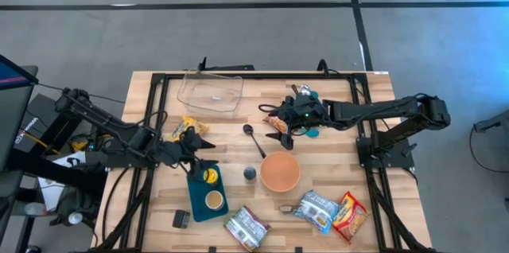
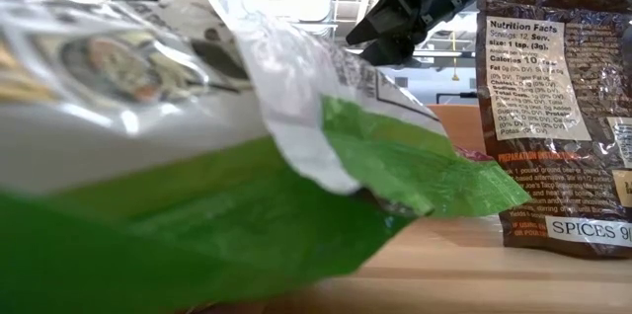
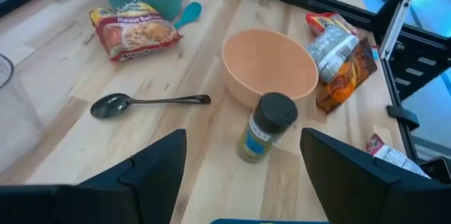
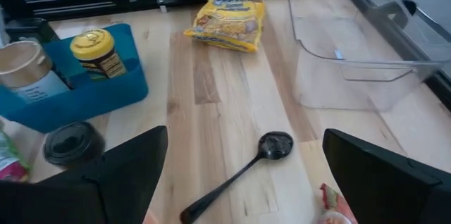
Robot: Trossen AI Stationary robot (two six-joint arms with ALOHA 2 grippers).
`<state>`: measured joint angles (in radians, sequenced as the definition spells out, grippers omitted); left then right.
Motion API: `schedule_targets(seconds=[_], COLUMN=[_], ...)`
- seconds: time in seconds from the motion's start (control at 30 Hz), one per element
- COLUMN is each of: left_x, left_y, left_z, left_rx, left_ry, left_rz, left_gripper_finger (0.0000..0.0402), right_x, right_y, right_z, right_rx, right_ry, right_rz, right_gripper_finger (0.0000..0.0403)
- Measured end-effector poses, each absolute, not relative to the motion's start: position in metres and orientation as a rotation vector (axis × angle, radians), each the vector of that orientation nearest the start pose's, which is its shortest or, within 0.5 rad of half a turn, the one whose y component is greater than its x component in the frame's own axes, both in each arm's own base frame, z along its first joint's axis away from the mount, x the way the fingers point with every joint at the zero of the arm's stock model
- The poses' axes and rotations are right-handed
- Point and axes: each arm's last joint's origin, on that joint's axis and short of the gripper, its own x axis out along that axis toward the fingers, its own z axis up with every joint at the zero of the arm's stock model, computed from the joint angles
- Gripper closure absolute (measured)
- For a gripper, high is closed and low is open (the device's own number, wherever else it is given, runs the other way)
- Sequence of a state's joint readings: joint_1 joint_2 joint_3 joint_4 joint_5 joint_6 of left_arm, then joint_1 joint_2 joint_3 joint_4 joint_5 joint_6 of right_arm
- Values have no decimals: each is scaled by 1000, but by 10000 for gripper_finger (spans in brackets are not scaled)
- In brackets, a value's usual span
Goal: Pick & Place Food Item
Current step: Put the green seasoning bottle into the blue bin
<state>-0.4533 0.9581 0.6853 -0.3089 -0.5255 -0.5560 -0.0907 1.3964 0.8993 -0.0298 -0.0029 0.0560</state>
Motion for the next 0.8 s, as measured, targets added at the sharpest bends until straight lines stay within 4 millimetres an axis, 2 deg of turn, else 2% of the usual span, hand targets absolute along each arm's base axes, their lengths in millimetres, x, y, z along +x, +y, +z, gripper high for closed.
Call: schedule_targets(seconds=[0.13, 0.47, 0.6, 0.8], left_x=[187, 197, 198, 199], left_y=[-69, -64, -65, -65], left_z=[263, 277, 282, 285], left_rx=[-278, -104, -57, -26], left_ry=[448, 320, 276, 250], left_rz=[225, 187, 170, 162], left_gripper_finger=[128, 128, 128, 128], right_x=[301, 302, 302, 302], right_y=[-19, 7, 16, 23], right_z=[251, 251, 252, 252], right_rx=[78, 62, 109, 136], right_ry=[525, 520, 512, 515], right_rz=[-74, 8, 25, 37], right_gripper_finger=[30, 30, 30, 30])
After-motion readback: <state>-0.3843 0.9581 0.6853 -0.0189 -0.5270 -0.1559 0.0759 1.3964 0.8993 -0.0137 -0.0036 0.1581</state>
